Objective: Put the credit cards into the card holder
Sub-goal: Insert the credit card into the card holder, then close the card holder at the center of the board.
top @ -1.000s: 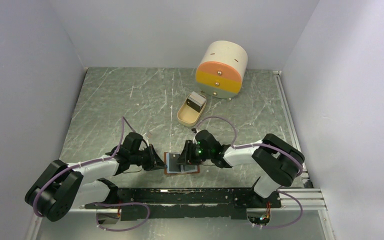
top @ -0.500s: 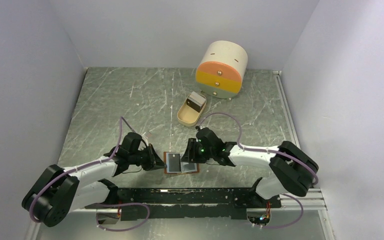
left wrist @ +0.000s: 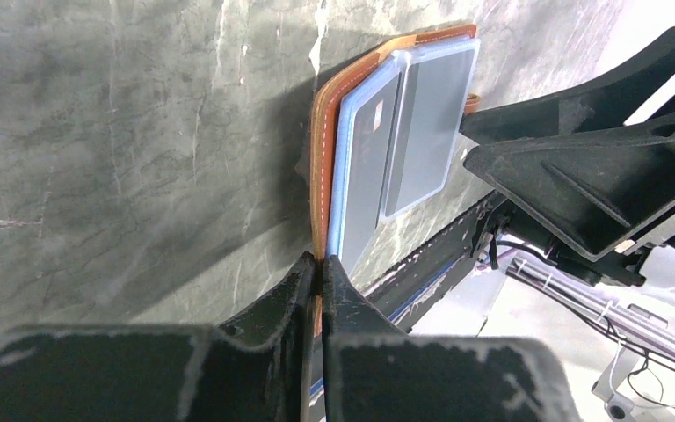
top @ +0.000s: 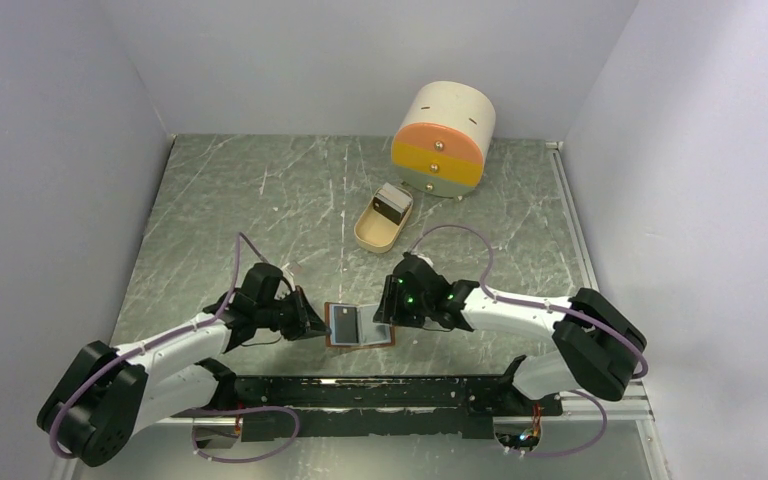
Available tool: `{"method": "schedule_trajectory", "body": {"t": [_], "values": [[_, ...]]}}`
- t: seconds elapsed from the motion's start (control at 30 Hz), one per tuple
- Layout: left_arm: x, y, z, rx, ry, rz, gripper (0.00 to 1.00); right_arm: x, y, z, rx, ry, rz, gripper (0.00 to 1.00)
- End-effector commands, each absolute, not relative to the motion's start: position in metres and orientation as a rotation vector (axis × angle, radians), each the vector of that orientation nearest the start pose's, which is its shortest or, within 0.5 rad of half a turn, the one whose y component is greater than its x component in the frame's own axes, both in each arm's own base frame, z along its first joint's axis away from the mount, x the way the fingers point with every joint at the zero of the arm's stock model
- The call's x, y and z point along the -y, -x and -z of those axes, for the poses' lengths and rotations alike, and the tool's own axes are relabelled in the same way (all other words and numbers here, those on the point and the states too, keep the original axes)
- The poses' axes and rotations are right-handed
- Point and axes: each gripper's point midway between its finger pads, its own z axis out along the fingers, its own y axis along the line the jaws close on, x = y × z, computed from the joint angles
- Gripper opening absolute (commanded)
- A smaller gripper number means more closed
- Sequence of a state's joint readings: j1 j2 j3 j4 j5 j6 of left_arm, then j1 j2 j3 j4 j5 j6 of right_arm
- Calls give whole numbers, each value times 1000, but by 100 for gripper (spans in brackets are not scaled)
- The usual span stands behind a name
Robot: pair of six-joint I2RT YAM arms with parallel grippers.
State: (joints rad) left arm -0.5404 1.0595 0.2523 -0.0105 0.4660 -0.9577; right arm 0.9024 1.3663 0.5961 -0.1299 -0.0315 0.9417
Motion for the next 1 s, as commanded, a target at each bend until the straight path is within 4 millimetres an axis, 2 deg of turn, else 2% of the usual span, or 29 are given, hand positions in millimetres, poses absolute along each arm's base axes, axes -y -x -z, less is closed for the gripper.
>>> {"method": "schedule_trajectory", "body": {"t": [0.0, 0.13, 0.23, 0.33, 0.43, 0.5, 0.7, 0.97], "values": [[211, -150, -41, -2643, 291, 1116, 9, -268, -181, -38, -2641, 16, -639, 54], [208, -152, -43, -2651, 295, 1078, 9, -270, -180, -42, -2617, 77, -671, 54], [207, -155, -46, -2654, 290, 1055, 9, -272, -182, -55, -2532, 273, -688, 53], [202, -158, -48, -2668, 286, 1022, 9, -266, -186, -62, -2465, 427, -637, 53], [199, -160, -50, -2679, 285, 1018, 9, -255, -192, -61, -2469, 505, -511, 53], [198, -161, -51, -2692, 284, 1015, 9, -255, -194, -60, -2466, 555, -490, 53], [200, -162, -54, -2731, 288, 1084, 9, -265, -194, -48, -2465, 705, -493, 53], [197, -170, -53, -2771, 295, 1064, 9, -284, -197, -37, -2442, 908, -524, 53]]}}
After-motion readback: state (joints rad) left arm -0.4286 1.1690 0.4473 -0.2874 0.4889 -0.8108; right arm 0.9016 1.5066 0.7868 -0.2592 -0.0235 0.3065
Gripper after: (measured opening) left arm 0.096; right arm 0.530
